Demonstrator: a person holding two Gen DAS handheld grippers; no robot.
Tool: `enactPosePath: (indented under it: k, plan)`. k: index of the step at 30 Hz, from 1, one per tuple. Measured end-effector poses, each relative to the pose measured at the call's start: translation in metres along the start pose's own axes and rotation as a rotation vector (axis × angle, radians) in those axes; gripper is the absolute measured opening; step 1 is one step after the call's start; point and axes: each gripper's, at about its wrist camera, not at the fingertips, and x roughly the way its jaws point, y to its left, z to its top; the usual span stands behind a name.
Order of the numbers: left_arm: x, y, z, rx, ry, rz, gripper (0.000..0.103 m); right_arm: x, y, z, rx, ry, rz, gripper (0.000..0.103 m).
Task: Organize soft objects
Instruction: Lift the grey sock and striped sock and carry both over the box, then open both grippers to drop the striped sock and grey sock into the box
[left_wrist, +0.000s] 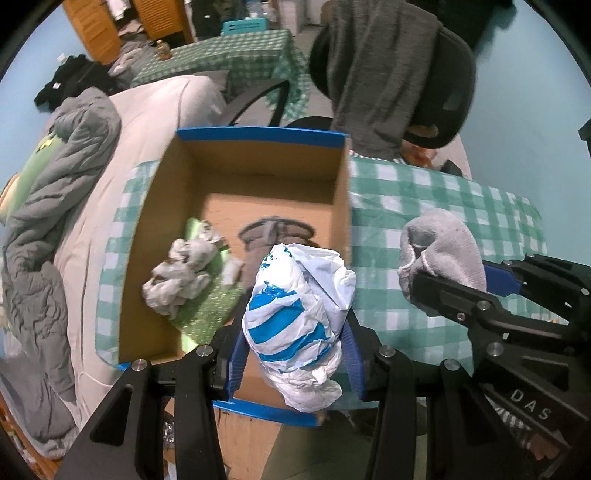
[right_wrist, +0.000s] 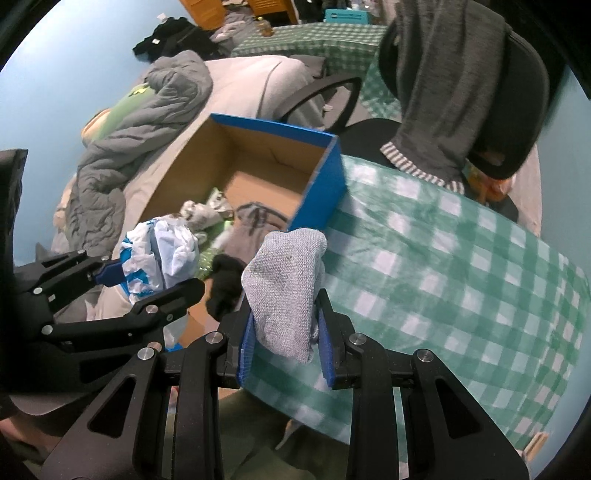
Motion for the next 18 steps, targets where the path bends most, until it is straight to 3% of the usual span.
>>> enactPosePath:
  k: [9,18]
  plan:
    - [0.01,0.05,0.003,-0.074,0.014,0.041,0.046,0.021,0.027,0.027,-0.046,0.013,0.007,0.028]
    - [0.031,0.077,0.012,-0.095,0.038,0.063,0.046,0.044,0.043,0.047,-0.053,0.044,0.007,0.028]
